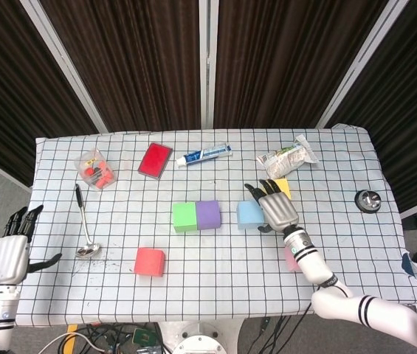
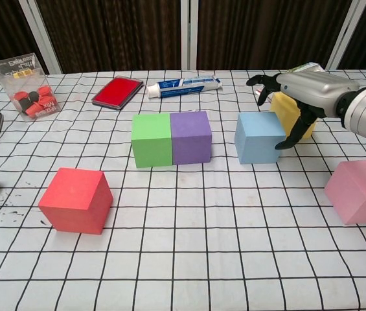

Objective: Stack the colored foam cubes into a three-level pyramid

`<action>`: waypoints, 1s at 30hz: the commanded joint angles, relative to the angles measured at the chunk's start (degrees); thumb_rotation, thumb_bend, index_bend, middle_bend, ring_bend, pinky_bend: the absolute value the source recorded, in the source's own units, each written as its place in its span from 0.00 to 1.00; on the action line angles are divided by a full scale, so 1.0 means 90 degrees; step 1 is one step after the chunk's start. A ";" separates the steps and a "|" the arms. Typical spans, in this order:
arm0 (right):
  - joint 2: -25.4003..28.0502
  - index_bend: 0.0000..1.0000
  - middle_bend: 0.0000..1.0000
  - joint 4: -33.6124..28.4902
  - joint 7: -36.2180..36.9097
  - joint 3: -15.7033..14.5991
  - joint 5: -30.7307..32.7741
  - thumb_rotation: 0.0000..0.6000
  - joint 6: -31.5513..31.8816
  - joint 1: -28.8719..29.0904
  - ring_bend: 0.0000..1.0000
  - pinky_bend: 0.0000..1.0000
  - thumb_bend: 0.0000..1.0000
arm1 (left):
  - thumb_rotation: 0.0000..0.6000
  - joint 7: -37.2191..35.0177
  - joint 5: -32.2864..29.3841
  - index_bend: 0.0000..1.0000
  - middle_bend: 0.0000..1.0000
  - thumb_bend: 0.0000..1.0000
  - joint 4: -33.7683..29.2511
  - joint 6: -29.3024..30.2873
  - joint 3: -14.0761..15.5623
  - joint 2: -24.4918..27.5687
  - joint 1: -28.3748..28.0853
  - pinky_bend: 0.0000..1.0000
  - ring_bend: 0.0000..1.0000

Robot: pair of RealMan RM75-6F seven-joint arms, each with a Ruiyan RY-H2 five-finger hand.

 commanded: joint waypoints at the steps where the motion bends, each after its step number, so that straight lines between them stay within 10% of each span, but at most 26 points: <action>1: -0.0147 0.00 0.26 0.0159 0.0076 0.0009 -0.0082 1.00 0.0077 0.0065 0.00 0.00 0.00 | 1.00 -0.0058 -0.0009 0.05 0.12 0.00 0.0045 -0.0036 -0.0024 -0.0008 0.0028 0.07 0.00; 30: -0.0068 0.00 0.50 0.0468 0.0577 -0.0048 -0.0664 1.00 -0.0197 0.0549 0.07 0.00 0.05 | 1.00 -0.0350 0.0004 0.06 0.12 0.00 0.0177 -0.0225 -0.0181 -0.0029 0.0155 0.07 0.00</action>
